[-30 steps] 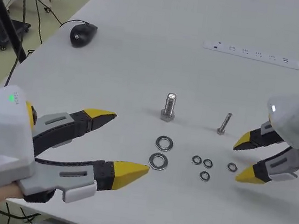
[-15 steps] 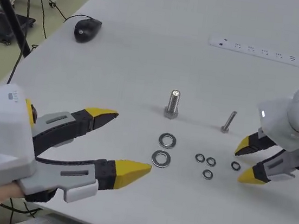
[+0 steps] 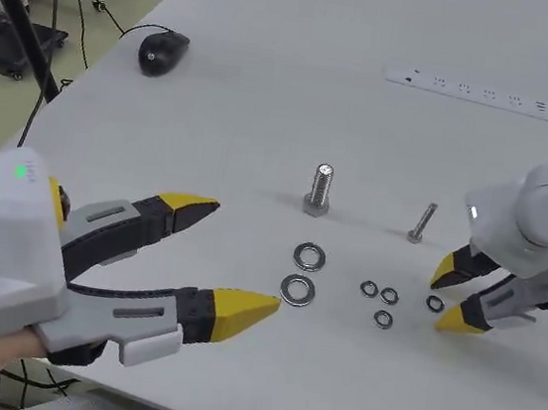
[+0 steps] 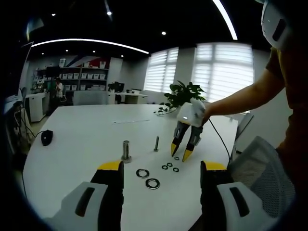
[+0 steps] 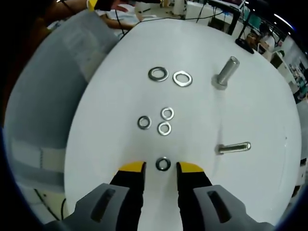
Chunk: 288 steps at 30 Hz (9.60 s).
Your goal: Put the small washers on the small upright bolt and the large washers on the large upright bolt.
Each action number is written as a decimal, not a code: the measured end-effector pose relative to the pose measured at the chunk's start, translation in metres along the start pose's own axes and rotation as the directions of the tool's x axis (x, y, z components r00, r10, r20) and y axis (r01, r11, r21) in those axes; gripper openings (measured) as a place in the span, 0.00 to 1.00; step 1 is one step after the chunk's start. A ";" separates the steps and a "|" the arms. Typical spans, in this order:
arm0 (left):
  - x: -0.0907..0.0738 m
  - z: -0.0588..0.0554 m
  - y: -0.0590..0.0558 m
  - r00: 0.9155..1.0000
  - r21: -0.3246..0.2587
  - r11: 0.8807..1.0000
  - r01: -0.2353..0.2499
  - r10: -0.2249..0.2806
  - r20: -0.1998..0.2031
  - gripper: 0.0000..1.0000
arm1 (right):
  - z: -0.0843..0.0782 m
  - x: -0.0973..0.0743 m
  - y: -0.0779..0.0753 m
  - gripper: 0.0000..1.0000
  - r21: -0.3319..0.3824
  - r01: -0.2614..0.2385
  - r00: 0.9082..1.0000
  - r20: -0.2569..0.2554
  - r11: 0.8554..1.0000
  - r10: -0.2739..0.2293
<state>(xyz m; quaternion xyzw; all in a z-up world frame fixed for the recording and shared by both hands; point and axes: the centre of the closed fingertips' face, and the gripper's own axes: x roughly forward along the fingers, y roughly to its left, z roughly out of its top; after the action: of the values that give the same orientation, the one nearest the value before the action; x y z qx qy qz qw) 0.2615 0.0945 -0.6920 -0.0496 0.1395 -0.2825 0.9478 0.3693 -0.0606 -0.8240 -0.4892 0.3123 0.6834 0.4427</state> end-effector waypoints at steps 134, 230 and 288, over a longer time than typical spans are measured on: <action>0.009 0.004 -0.010 0.999 0.013 0.999 0.047 -0.047 -0.016 0.63 | 0.014 -0.004 -0.082 0.13 -0.035 0.071 0.995 -0.064 0.997 -0.074; -0.010 0.019 -0.033 0.997 0.071 0.995 0.069 -0.071 0.021 0.62 | 0.050 0.020 0.021 0.13 -0.050 0.013 1.000 -0.017 0.999 -0.014; 0.007 0.016 -0.021 0.996 0.074 0.994 0.082 -0.081 -0.027 0.62 | 0.036 -0.062 -0.081 0.12 0.021 0.151 0.987 -0.054 0.988 -0.149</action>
<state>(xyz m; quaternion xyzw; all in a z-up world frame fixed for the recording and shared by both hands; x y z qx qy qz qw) 0.2612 0.0736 -0.6753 -0.0162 0.1379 -0.3265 0.9349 0.4368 -0.0150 -0.7534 -0.5233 0.2946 0.6312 0.4909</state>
